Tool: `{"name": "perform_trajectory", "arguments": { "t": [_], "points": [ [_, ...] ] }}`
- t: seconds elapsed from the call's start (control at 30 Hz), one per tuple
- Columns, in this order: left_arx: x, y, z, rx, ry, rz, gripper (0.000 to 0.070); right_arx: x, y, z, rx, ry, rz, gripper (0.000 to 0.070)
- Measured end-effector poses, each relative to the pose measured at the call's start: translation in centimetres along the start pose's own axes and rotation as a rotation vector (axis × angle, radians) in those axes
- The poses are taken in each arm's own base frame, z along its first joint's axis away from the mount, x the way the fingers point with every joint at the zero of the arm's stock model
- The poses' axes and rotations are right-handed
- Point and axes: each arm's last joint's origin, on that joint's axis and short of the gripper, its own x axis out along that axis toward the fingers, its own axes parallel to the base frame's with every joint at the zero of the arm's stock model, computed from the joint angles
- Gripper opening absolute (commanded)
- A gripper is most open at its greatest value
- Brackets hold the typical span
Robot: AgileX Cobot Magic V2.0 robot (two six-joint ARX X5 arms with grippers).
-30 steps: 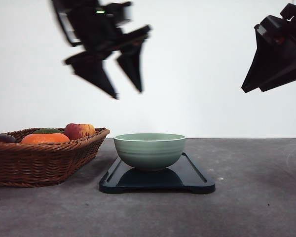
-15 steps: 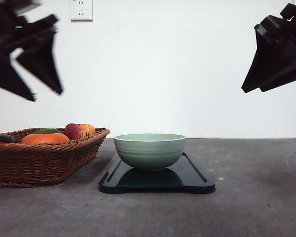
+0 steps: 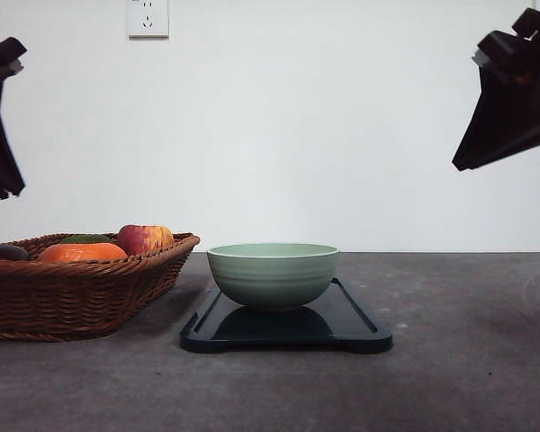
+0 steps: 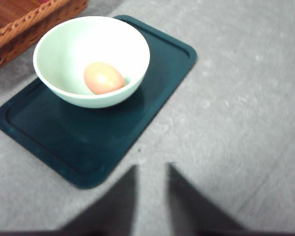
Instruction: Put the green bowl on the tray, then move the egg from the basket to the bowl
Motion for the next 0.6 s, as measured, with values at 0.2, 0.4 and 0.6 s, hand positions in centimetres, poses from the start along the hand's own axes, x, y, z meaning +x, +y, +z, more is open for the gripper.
{"name": "perform_trajectory", "arguments": {
  "t": [0.2,0.4,0.6],
  "points": [
    [-0.01,0.00,-0.02,0.006,0.002,0.000,0.0000,0.00,0.05,0.05,-0.002,-0.006,0.014,0.0013],
    [-0.01,0.00,-0.02,0.006,0.002,0.000,0.0000,0.00,0.04,0.25,-0.004,-0.027,0.013,0.0013],
    [-0.82,0.45,0.04,0.007,-0.041,0.020,0.0000,-0.01,0.02,0.48,-0.005,-0.050,0.011,0.0014]
  ]
}}
